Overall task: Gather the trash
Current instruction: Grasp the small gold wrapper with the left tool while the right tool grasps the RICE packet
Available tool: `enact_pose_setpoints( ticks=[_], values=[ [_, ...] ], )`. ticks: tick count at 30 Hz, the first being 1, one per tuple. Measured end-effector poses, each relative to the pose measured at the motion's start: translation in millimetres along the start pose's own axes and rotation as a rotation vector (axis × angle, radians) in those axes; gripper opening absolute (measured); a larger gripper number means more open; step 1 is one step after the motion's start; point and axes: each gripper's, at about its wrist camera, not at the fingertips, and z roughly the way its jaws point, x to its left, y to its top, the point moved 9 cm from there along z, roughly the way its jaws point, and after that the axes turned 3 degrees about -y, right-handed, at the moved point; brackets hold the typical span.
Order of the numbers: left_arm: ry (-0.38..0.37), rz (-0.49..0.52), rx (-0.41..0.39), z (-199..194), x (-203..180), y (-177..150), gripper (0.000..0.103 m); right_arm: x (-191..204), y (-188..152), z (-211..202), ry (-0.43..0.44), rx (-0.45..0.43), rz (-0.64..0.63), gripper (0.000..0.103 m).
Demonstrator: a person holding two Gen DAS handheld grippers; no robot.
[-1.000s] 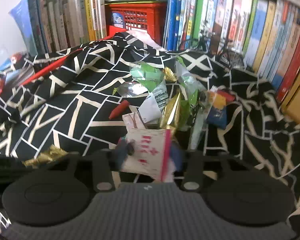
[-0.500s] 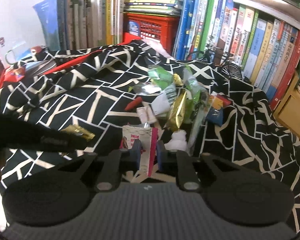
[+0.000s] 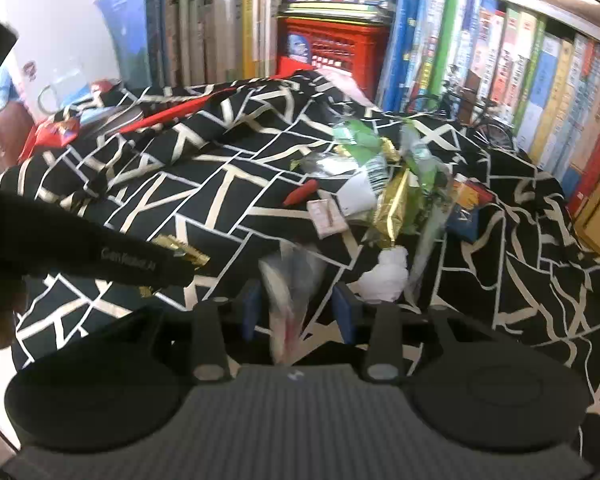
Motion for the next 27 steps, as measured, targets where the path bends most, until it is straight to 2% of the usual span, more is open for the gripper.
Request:
enact_pose_setpoints(
  ticks=[4,6,10,13,27],
  values=[
    [0.001,-0.007,0.003,1,2,-1,0.021,5,-5,3,-0.004,0.017,-0.026,0.035],
    [0.0,-0.01,0.004,2,2,-1,0.021,7,-7,4,-0.002,0.029,-0.031,0.033],
    [-0.005,-0.012,0.004,3,1,0,0.021,8,-9,4,0.0,0.036,-0.038,0.021],
    [-0.016,-0.002,0.0,2,-2,0,0.021,8,-10,1,-0.002,0.032,-0.037,0.016],
    [-0.087,0.071,-0.017,-25,-21,-10,0.021,0,-13,-31,-0.091,0.008,0.029,0.013]
  ],
)
